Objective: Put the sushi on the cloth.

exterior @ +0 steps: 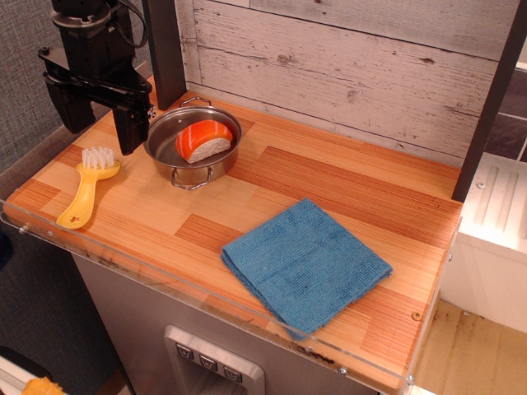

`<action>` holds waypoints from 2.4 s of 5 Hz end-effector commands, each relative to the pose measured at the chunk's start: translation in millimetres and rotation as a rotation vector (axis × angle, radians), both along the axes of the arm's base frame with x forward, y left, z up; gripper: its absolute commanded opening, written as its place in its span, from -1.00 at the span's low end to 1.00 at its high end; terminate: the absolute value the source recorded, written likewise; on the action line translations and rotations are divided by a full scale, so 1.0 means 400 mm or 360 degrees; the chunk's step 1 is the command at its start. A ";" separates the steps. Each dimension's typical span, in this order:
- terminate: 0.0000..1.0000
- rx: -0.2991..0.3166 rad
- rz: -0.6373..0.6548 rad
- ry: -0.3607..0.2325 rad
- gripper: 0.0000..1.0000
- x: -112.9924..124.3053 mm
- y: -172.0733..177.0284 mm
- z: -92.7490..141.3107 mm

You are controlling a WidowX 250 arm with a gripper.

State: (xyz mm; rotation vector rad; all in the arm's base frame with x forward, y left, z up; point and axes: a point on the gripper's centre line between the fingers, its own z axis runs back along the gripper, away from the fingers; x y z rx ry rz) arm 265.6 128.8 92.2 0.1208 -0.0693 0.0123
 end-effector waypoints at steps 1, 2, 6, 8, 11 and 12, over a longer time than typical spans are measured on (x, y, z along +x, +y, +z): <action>-1.00 0.0000 0.0000 0.0000 1.00 0.000 0.000 0.000; -1.00 0.0037 -0.0054 -0.0031 1.00 0.073 -0.016 -0.028; -1.00 0.0002 -0.0139 -0.0168 1.00 0.258 -0.075 -0.137; -1.00 -0.0014 -0.0113 -0.0280 -1.00 0.241 -0.060 -0.085; -1.00 -0.0130 -0.0318 -0.0456 -1.00 0.176 -0.255 0.104; -1.00 -0.0133 -0.0379 -0.0368 -1.00 0.090 -0.375 0.070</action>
